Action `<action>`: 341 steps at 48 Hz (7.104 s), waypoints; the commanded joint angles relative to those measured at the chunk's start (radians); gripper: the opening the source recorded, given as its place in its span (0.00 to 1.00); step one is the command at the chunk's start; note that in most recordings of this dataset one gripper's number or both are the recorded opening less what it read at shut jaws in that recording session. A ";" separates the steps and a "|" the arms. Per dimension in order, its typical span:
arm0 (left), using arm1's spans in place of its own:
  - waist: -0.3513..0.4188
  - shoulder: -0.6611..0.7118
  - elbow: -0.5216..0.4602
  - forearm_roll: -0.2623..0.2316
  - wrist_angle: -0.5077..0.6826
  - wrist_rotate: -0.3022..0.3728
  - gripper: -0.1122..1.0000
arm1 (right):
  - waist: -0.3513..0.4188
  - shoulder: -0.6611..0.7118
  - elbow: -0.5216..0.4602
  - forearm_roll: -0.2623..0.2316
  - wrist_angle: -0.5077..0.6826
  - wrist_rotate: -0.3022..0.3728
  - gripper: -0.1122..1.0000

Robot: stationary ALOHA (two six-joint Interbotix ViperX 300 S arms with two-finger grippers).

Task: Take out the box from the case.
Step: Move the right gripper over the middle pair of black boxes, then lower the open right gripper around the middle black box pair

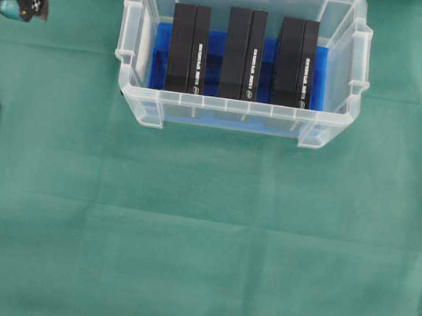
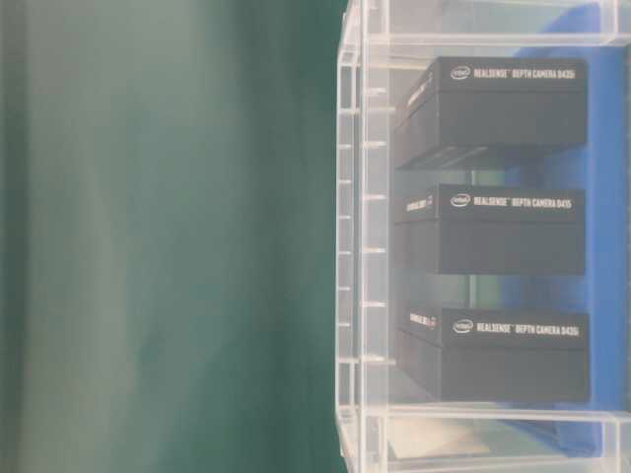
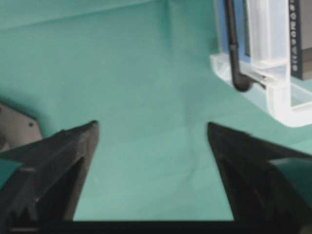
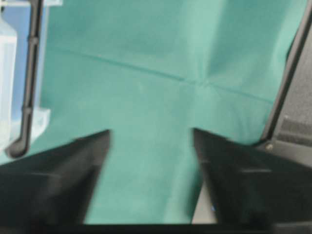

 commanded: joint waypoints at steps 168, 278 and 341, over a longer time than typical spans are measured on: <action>0.011 0.009 -0.015 0.011 0.008 -0.052 0.95 | 0.284 0.658 -0.623 -0.009 -0.132 0.325 0.95; 0.009 0.002 -0.011 0.008 0.009 -0.049 0.95 | 0.304 0.788 -0.699 -0.005 -0.132 0.342 0.95; 0.009 0.003 -0.011 0.009 0.012 -0.028 0.95 | 0.273 0.830 -0.600 -0.002 -0.261 0.373 0.95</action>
